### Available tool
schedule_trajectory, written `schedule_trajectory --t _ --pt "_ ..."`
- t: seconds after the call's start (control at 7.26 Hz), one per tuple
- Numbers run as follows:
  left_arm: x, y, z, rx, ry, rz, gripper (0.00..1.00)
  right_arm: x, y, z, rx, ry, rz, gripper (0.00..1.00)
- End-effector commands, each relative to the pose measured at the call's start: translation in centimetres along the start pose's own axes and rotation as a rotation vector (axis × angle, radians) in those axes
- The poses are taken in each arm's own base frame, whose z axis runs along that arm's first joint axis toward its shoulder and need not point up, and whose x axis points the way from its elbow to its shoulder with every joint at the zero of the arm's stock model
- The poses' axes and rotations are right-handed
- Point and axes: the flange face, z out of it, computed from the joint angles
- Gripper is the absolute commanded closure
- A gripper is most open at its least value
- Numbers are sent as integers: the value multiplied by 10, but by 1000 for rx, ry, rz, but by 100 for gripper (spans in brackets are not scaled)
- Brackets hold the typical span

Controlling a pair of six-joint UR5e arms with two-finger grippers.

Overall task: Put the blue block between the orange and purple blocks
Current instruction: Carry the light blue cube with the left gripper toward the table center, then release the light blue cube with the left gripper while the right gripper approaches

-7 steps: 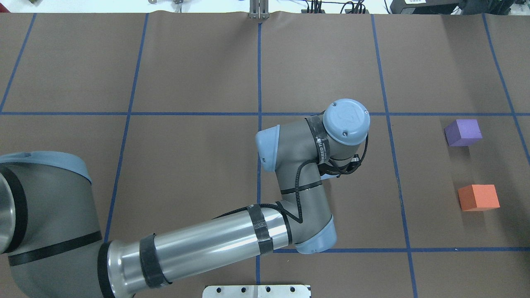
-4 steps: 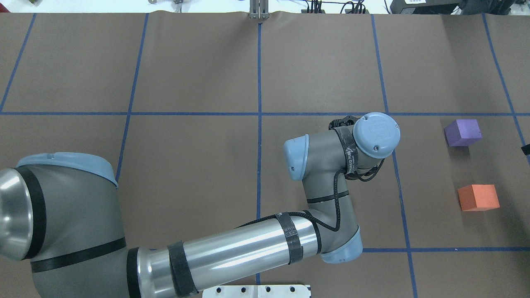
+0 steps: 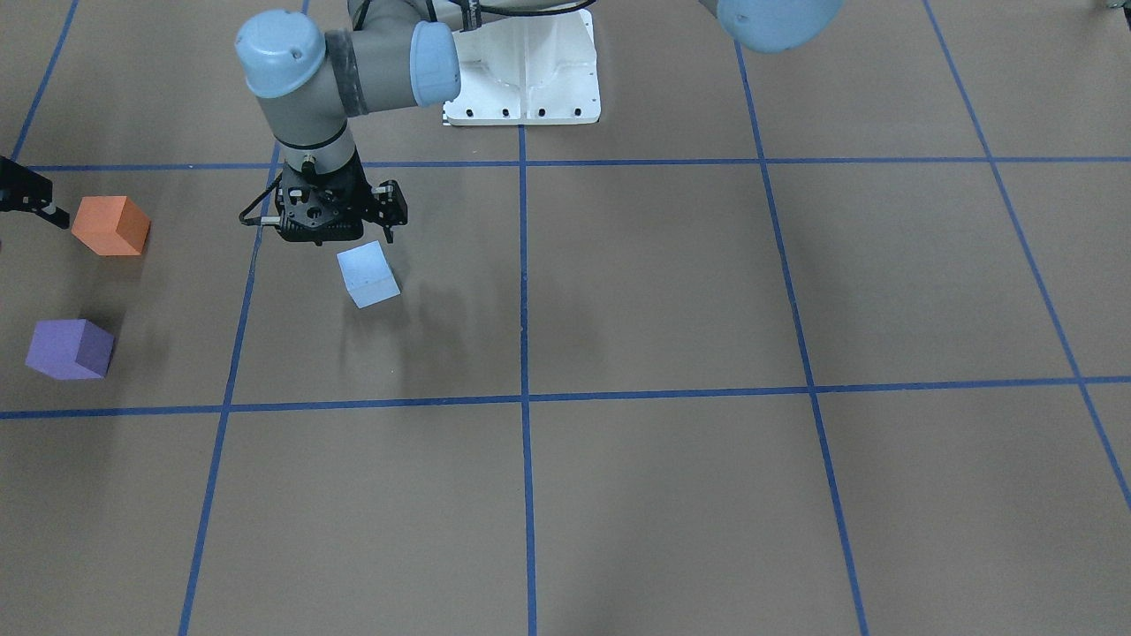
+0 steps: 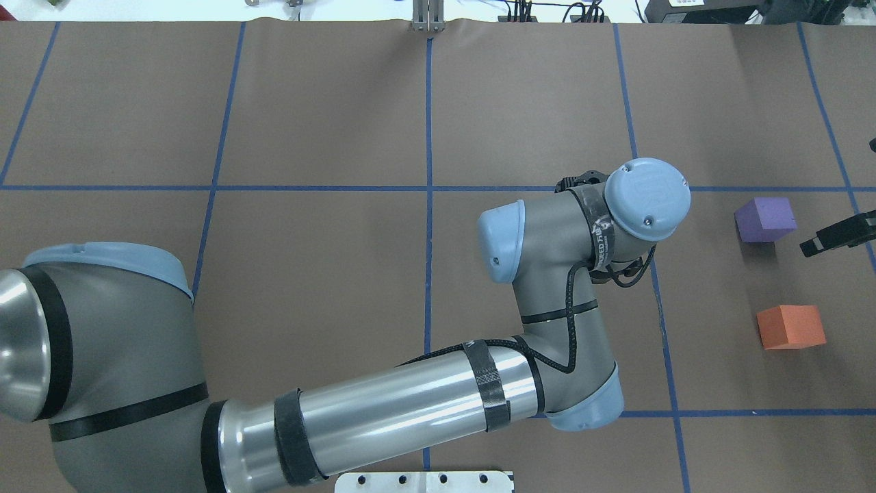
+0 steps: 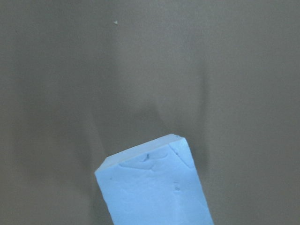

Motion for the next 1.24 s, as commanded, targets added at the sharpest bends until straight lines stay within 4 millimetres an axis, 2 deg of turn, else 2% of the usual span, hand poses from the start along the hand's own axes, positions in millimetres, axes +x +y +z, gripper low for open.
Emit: schedule_trajectory --t 0.0,0.14,0.28,0.41,0.55,0.69,0.83,1.1 --pt "-49 -36 -54 -14 23 -48 0 -71 -25 27 12 -43 86 0" --pt "-82 -58 -68 -6 50 -69 0 -116 -38 49 24 -31 76 0" --pt "-139 -80 -77 -21 83 -98 0 -161 -50 68 61 -14 88 0" --pt "-203 -106 -84 -28 96 -104 0 -188 -50 83 68 -10 91 0" --pt "-255 -117 -75 -29 81 -56 0 -223 -50 98 72 -20 45 1" --pt "-282 -123 -68 -23 67 -42 0 -253 -49 109 79 -27 7 2" --pt "-292 -131 -67 -18 56 -58 0 -264 -42 121 72 -21 -13 4" --pt "-304 -133 -63 -34 47 -72 0 -291 -34 140 129 15 -60 7"
